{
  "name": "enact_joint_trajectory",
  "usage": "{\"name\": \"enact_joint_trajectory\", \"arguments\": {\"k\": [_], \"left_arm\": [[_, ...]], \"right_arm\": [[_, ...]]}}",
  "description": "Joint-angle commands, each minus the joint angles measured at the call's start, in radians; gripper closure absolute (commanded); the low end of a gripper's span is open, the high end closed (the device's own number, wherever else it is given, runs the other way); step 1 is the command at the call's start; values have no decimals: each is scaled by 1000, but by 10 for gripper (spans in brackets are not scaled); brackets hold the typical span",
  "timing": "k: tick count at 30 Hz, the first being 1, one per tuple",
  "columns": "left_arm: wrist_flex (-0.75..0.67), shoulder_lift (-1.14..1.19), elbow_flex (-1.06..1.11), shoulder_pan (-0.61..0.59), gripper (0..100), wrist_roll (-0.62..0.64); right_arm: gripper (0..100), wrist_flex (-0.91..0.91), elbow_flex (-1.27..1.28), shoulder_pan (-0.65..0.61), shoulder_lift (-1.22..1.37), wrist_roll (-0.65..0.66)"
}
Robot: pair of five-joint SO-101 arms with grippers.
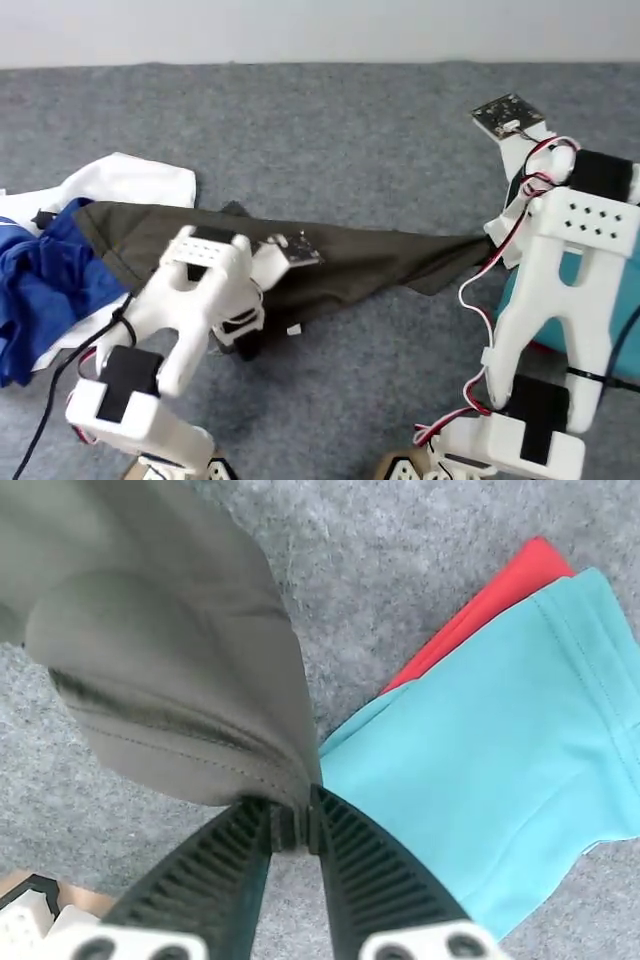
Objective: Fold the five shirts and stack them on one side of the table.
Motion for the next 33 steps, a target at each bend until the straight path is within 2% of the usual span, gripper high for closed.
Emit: {"name": "enact_joint_trajectory", "arguments": {"k": [1, 8, 14, 15, 28, 33], "left_arm": [[11, 15, -88, -40, 787, 6], [44, 140, -140, -28, 804, 6], [109, 218, -223, 14, 986, 5], [132, 210, -236, 18, 987, 5], [442, -273, -501, -49, 986, 63], [459, -431, -581, -130, 986, 64]], "right_arm": [[989, 39, 0, -4, -12, 3], [989, 39, 0, -4, -13, 3], [989, 39, -5, -5, -15, 3], [989, 39, -5, -5, -16, 3], [989, 39, -6, -16, -145, 9], [989, 39, -6, -16, -237, 9]]}}
